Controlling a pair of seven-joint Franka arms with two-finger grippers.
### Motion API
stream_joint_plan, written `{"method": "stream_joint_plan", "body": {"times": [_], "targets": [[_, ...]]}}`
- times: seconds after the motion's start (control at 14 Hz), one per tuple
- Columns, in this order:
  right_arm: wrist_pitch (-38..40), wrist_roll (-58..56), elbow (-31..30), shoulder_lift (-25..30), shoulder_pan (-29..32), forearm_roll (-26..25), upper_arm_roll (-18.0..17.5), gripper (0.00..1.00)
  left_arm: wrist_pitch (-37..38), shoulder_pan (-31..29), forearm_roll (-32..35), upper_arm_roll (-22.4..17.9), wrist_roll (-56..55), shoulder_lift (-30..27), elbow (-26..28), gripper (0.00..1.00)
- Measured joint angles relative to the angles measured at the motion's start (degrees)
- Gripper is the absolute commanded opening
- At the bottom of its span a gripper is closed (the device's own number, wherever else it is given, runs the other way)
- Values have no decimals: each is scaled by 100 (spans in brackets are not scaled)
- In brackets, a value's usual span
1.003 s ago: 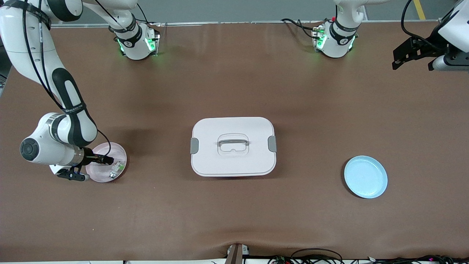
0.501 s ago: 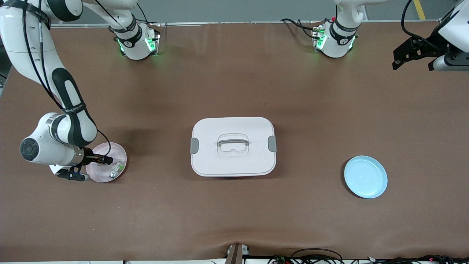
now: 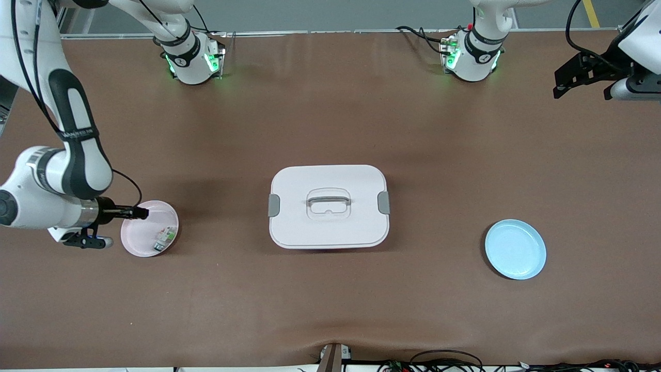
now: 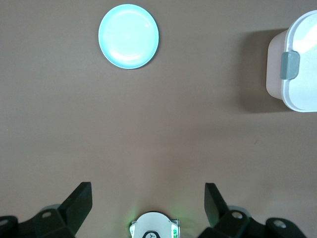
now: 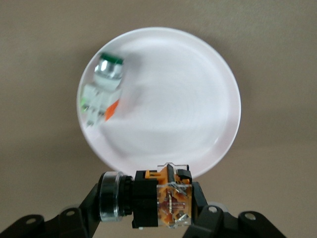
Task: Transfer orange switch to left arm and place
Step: 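Lift the switch with the right gripper and carry it over the box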
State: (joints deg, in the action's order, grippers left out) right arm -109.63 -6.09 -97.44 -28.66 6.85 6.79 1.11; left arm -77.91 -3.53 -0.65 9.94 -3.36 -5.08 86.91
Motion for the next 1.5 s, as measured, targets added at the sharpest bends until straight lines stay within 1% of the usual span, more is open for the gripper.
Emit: {"method": "stream_joint_plan", "body": {"times": [0.14,0.29,0.43,0.64,0.93,1.22,1.5], "targets": [[611,178,199,135,-96,59,-9,24,-17,-7,0,-2,0,6,0,100],[1117,641,459,146,-239,197,-21,24,-30,-11,0,-2,0,34,3,100],[1494,1070,665,150,-411,540,-28,24,-40,-11,0,-2,0,93,4,100],[1804,1629,774,170,-535,1191,-32,24,-48,-10,0,1,0,171,4,100],[2065,2486,797,277,-642,2076,-40,24,-48,-8,0,4,-6,206,4,100],[2108,3708,800,431,-966,2960,-60,24,-48,-12,-199,-2,-16,246,5,100],[1919,4903,807,561,-1475,3511,-72,23,-50,-29,-287,-28,-16,302,5,100]]}}
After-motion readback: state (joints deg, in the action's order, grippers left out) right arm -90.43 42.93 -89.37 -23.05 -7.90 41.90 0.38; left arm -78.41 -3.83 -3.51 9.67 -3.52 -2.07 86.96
